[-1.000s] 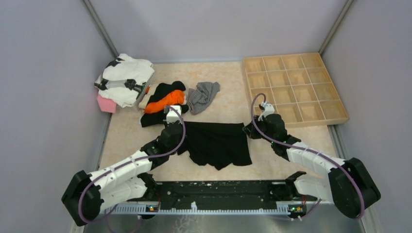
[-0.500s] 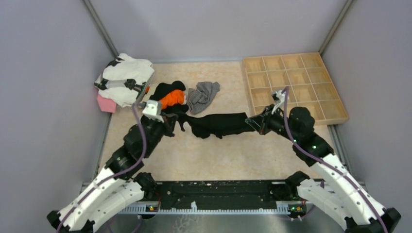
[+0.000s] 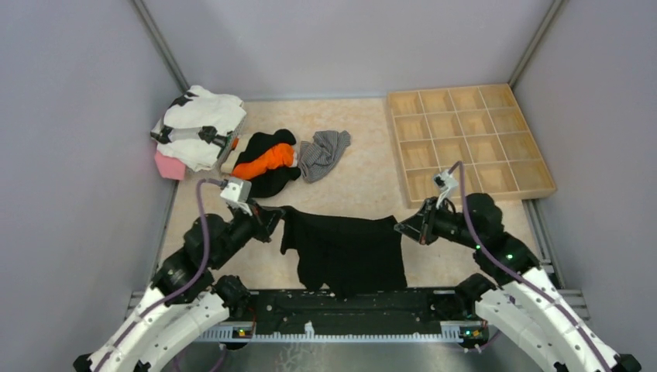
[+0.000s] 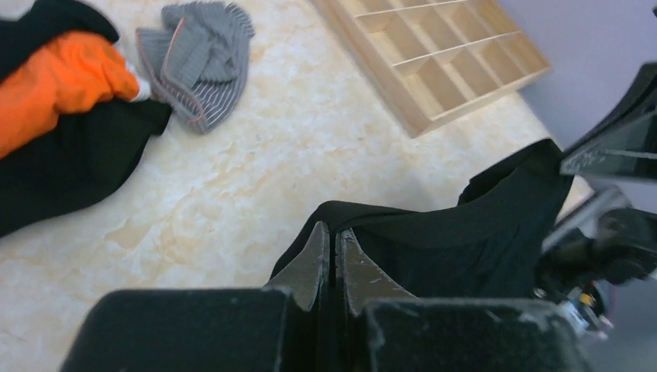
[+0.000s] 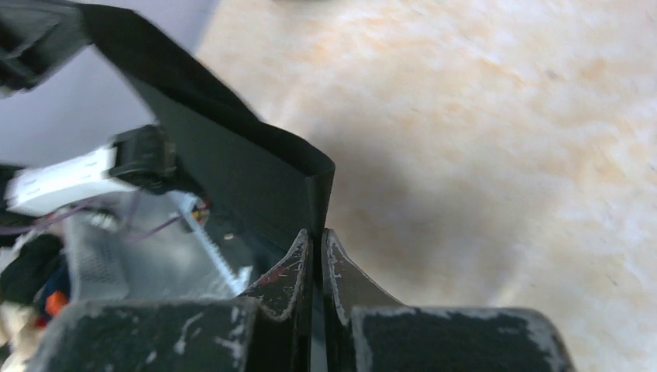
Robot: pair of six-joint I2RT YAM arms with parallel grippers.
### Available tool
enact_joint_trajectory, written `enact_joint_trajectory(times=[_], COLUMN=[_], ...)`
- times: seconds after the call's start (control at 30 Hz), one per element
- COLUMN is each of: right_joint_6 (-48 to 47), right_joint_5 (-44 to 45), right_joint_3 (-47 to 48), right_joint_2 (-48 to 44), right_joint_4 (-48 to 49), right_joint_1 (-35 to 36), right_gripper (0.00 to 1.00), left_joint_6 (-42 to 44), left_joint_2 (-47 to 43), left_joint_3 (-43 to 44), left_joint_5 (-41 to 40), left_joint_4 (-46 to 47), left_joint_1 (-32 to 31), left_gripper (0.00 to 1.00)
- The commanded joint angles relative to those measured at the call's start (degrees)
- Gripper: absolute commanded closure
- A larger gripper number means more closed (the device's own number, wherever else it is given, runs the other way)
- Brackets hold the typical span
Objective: Roll the underwear
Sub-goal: Flatten out the underwear at the center of the board.
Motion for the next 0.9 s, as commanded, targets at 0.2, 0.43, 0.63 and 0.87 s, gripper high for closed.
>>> enact_joint_trajectory(times=[0.2, 0.43, 0.63, 0.87], right_joint_6=[2.0, -1.0, -3.0, -8.6], right_joint_5=[25.1, 28.1, 33.3, 26.3], right_joint_3=[-19.4, -16.4, -13.7, -5.6], right_joint_2=[24.0, 34.6, 34.4, 32.9], right_joint_4=[42.3, 49.0, 44.3, 35.4], right_joint_1=[0.3, -0.1, -0.4, -0.5], right_gripper=[1.0, 0.85, 0.64, 0.46], left_joint_6=[-4.1, 2.6, 4.1, -10.4], left_joint_2=[33.3, 50.9, 51.1, 41.7], left_joint_3=[-22.7, -13.4, -11.3, -10.3], left_joint_5=[-26.4, -29.9, -34.0, -36.3], left_joint_4=[41.0, 45.2, 45.2, 27.3], left_joint_1=[0.4, 1.2, 2.3, 5.6], left_gripper=[1.0, 0.54, 0.22, 0.02])
